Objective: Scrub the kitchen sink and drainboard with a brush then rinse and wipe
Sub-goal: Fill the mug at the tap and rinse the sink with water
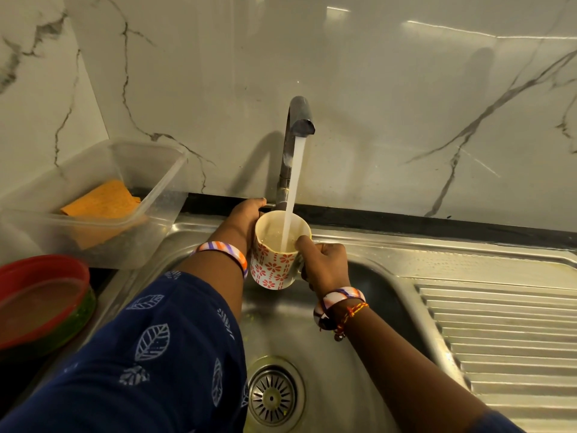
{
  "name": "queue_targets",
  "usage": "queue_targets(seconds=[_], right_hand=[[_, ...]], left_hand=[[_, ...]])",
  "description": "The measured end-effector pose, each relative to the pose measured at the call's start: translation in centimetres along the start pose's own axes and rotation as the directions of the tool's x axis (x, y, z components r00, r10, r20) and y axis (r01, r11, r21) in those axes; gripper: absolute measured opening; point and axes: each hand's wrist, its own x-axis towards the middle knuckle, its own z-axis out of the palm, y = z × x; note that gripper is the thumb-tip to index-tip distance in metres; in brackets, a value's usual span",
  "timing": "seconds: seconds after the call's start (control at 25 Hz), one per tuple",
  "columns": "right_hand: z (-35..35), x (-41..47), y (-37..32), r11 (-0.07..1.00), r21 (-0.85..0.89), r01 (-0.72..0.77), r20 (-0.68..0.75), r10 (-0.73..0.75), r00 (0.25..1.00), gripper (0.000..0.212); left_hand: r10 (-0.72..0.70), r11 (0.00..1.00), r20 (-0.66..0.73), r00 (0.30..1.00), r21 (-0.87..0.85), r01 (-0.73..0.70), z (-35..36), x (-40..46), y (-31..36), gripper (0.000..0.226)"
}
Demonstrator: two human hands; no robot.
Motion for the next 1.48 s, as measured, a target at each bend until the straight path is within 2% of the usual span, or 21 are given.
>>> queue_targets(seconds=[0.36,0.76,0.92,1.48], right_hand=[[-0.42,-0.12,-0.15,1.000,-0.001,0.009,0.023,-0.009,1.000,0.041],[-0.30,-0.03,0.03,1.000,-0.007,0.023,0.040,-0.023,0.999,0.041],[-0.36,-0.06,0.02,1.000,-0.004,0.022,0.032,-0.022,0.999,0.041],[-0.15,-0.04,-0.06,1.000,-0.011,-0.003,0.021,0.003,1.000,0.040]], left_hand=[[0.002,0.999,0.025,1.000,-0.040,-0.001,-0.05,0.60,-0.41,0.043],[-0.005,1.000,0.019,1.000,-0.008,0.005,-0.07,0.19,-0.17,0.037],[0.028,0.996,0.020,0.999,-0.082,-0.026,0.14,0.52,-0.15,0.033],[0.012,0.999,0.020,1.000,-0.043,-0.011,-0.15,0.13,-0.13,0.035]])
